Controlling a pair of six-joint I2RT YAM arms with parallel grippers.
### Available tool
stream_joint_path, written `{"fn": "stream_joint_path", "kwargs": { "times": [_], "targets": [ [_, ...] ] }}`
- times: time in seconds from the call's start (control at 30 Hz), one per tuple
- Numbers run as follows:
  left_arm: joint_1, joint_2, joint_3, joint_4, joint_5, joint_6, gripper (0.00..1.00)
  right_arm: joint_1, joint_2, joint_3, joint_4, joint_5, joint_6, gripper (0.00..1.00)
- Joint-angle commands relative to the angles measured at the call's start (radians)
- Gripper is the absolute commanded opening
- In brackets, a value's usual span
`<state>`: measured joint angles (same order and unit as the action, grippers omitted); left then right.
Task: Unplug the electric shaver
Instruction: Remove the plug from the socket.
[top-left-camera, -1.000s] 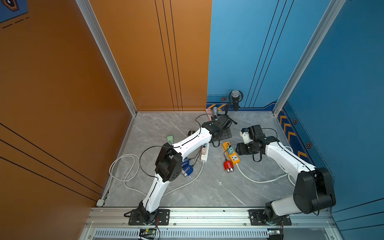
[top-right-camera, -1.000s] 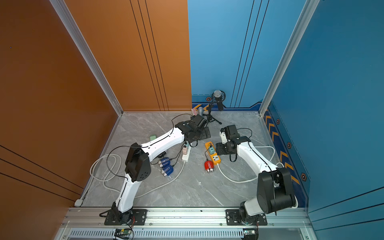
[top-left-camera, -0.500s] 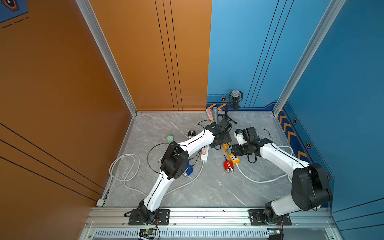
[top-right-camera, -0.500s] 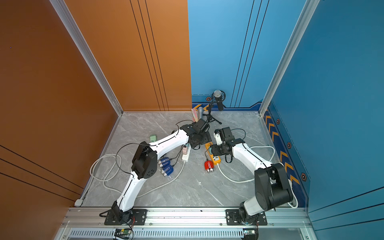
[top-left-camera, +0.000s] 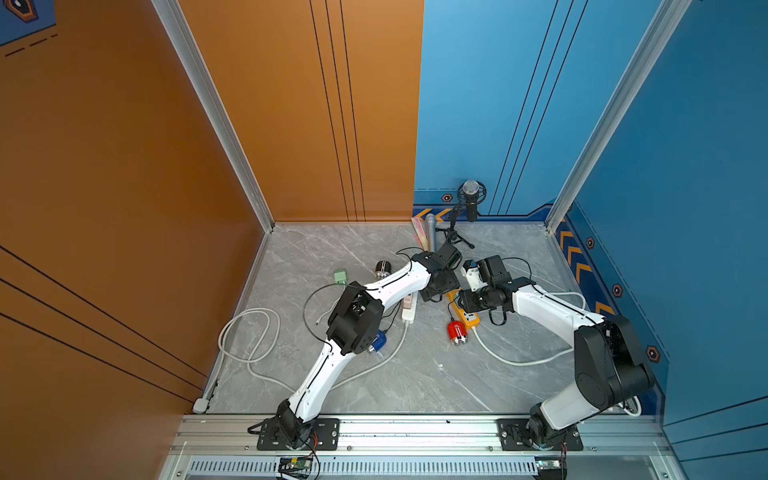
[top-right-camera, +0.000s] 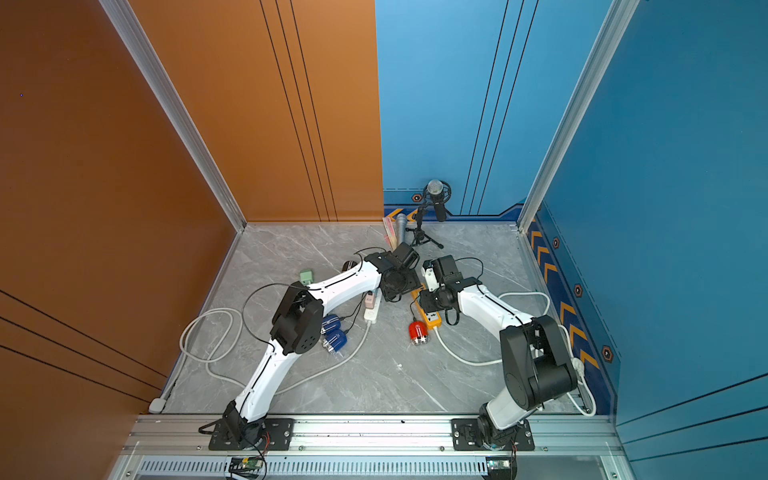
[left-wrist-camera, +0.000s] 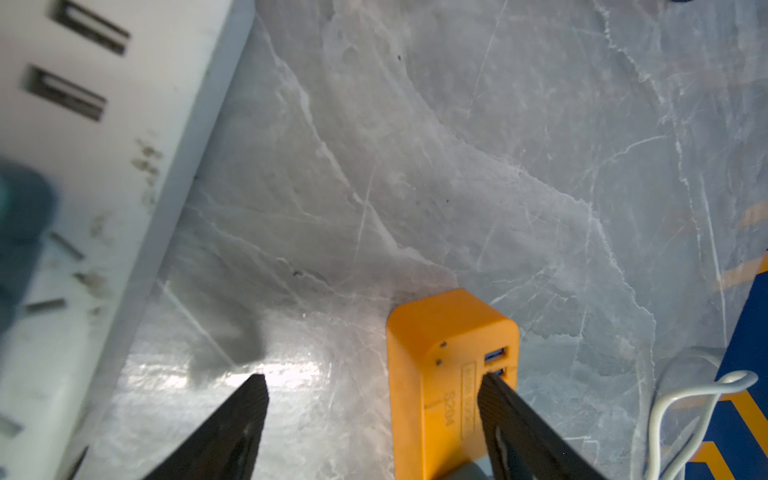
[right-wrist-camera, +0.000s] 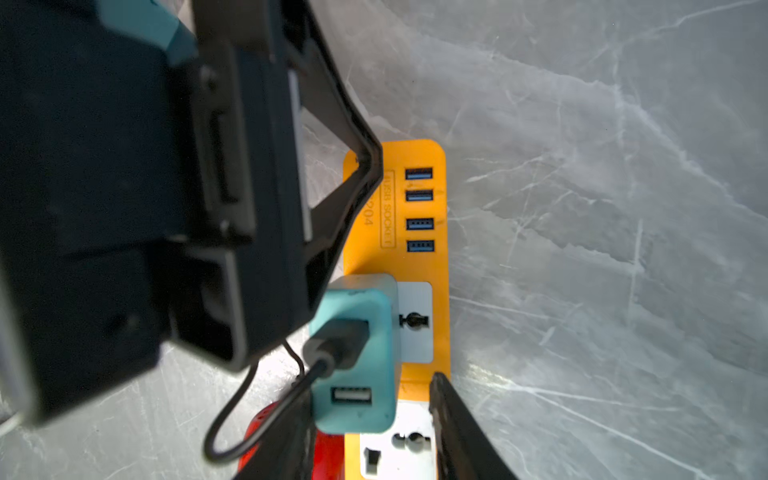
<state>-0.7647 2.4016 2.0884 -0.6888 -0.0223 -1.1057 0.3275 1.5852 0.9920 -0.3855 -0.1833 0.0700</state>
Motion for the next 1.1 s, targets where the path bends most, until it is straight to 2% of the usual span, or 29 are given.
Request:
{"fn": "stream_joint_path", "kwargs": {
  "times": [0.0, 0.5, 0.77, 0.87, 1.07],
  "targets": [
    [0.008, -0.001, -0.008, -0.017, 0.005, -0.021, 0.82, 0.003, 0.015, -0.006, 0.015, 0.027, 0.0, 0.44],
    [0.015, -0.002, -0.05, -0.016, 0.057, -0.006, 0.76, 0.019, 0.021, -0.001, 0.003, 0.077, 0.048, 0.39],
    [0.013, 0.03, -0.025, -0.015, 0.114, 0.004, 0.78, 0.042, 0.028, 0.014, 0.002, 0.101, 0.061, 0.39],
    [0.013, 0.034, -0.014, -0.015, 0.114, 0.008, 0.8, 0.051, 0.029, 0.022, 0.003, 0.115, 0.063, 0.34],
    [0.011, 0.05, -0.004, -0.017, 0.131, 0.009, 0.82, 0.059, 0.024, 0.019, 0.01, 0.133, 0.067, 0.31]
  ]
}}
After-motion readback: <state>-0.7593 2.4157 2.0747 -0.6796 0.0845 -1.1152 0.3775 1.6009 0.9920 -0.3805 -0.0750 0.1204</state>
